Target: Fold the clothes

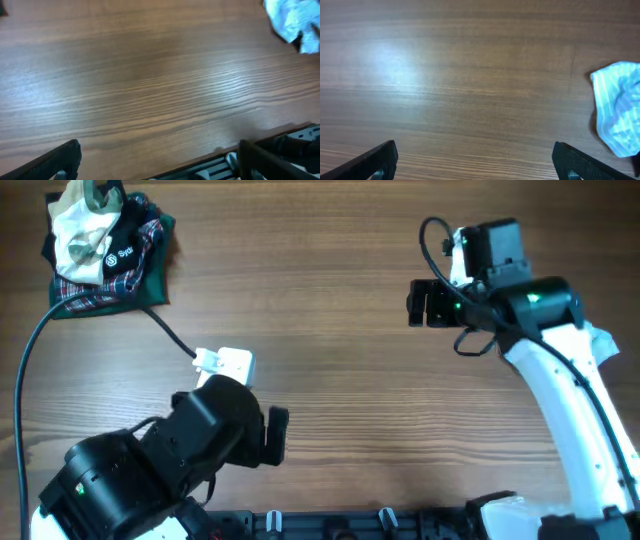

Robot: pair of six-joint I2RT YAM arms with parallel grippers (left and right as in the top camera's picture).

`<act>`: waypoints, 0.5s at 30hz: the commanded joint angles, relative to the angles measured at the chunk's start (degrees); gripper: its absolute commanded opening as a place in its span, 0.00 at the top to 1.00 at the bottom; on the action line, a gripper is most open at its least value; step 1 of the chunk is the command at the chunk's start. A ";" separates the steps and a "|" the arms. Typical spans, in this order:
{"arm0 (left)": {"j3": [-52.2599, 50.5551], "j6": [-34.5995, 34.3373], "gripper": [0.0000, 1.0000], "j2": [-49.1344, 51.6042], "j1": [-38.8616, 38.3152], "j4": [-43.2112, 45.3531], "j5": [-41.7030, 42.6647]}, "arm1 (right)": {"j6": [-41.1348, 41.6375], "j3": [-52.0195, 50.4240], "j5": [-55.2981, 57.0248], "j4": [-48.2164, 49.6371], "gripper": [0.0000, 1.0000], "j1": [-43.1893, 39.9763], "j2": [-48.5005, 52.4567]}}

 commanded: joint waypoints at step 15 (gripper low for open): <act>-49.09 16.22 0.00 -27.47 34.69 63.84 17.51 | -0.52 0.68 1.07 3.23 0.00 0.09 6.32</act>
